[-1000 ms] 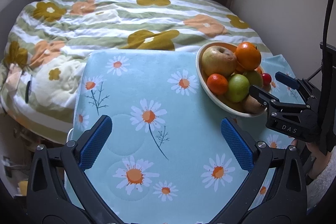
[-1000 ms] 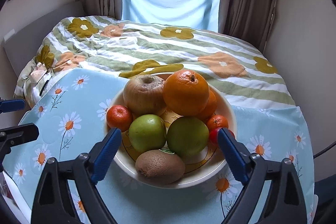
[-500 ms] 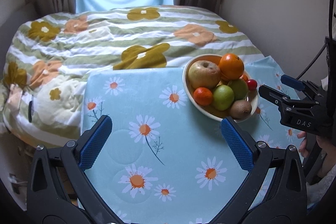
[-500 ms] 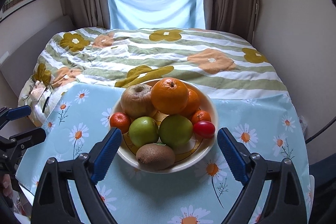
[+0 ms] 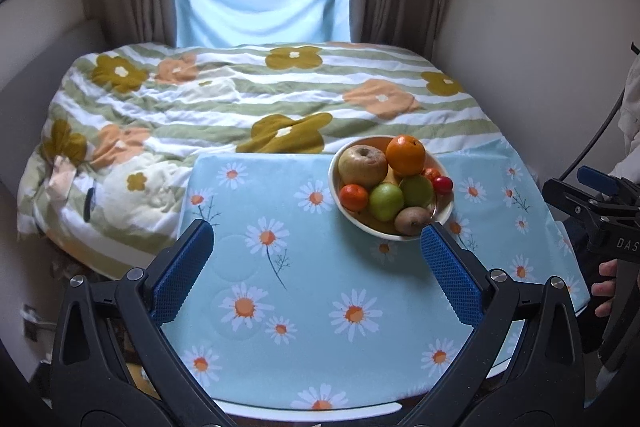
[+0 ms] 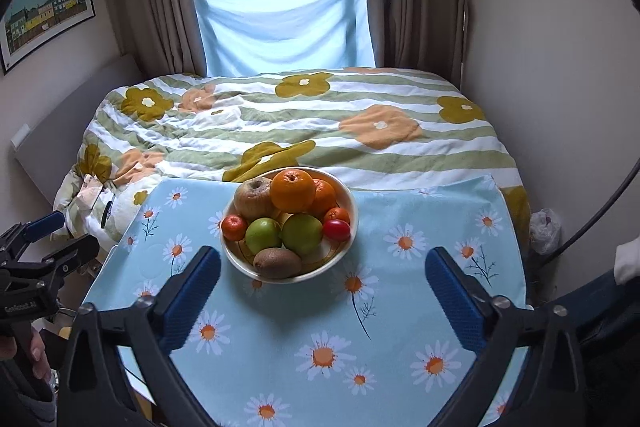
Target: Organize fruits
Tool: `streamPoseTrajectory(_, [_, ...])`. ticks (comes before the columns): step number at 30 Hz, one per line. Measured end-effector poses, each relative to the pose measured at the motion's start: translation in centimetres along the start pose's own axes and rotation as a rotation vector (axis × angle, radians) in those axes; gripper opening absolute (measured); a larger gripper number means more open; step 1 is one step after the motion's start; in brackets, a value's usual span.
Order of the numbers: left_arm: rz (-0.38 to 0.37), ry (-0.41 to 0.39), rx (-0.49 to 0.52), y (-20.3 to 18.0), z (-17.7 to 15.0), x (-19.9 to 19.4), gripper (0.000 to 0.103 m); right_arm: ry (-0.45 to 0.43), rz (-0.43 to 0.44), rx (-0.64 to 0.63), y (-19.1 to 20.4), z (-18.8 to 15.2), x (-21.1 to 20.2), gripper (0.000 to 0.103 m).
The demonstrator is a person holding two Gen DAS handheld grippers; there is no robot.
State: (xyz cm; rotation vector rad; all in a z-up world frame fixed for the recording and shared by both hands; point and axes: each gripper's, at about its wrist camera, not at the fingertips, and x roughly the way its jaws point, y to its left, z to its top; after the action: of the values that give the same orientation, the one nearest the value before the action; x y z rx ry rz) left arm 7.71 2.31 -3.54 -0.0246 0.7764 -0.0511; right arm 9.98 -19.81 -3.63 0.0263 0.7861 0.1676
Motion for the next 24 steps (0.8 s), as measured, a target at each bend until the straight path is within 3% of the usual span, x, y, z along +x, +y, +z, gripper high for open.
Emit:
streamPoseTrajectory(12, [0.065, -0.101, 0.024, -3.4, -2.2, -6.0, 0.103, -0.002, -0.077, -0.02, -0.9, -3.0, -5.3, 0.103])
streamPoseTrajectory(24, [0.067, -0.132, 0.027, -4.1, -2.2, -7.3, 0.103, -0.051, -0.09, 0.023, -1.7, -3.0, -7.0, 0.103])
